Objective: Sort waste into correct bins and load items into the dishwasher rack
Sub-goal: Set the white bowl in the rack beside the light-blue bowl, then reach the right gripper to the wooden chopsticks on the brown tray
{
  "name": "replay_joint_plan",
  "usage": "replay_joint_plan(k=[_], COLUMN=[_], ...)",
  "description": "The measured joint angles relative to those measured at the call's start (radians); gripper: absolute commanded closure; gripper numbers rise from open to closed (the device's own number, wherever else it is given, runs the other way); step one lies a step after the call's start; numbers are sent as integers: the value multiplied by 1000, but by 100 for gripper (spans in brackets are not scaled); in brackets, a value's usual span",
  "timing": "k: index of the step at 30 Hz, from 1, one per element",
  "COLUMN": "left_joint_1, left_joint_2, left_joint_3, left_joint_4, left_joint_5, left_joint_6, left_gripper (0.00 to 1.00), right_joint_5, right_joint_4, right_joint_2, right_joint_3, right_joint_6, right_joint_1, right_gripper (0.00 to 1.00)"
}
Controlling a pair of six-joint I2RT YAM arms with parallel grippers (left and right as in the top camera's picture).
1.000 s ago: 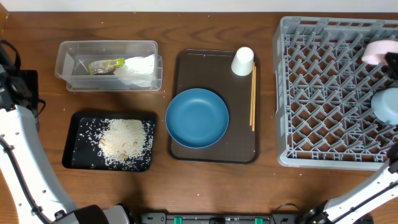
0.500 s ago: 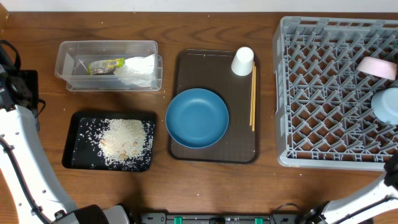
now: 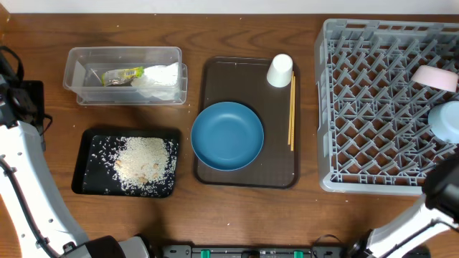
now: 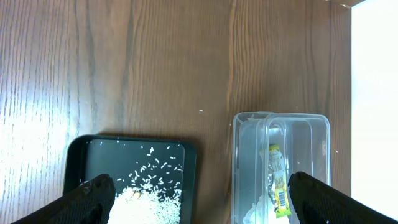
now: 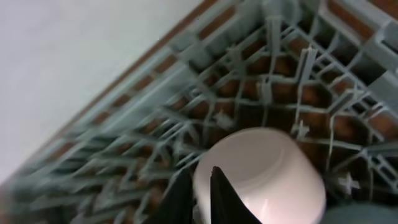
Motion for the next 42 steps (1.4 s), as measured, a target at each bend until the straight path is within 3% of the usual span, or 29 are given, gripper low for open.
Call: replay_joint_plan(k=[10, 13, 19, 27, 29, 31, 37, 42], left_joint_1=[0, 0, 0, 0, 0, 0, 0, 0], left_joint_2=[0, 0, 0, 0, 0, 0, 0, 0], left_joint_3=[0, 0, 0, 0, 0, 0, 0, 0], left_joint_4=[0, 0, 0, 0, 0, 0, 0, 0], left_joint_5=[0, 0, 0, 0, 0, 0, 0, 0], left_joint_6=[0, 0, 0, 0, 0, 0, 0, 0], left_gripper=[8, 8, 8, 8, 8, 8, 8, 8], right_joint_5=[204, 269, 396, 400, 319, 164, -258, -286], right_joint_4=[42, -18, -153, -227, -235, -233, -178, -282], right_joint_2=[111, 111, 111, 34, -34, -126, -319, -339], right_joint_3=[-2, -2, -3, -6, -9, -9, 2, 8], right_joint_6=[-27, -36, -39, -41, -40, -40, -44, -50], right_joint_1=[98, 100, 100, 100, 101, 103, 157, 341], right_gripper=[92, 99, 99, 98, 92, 55, 46, 41])
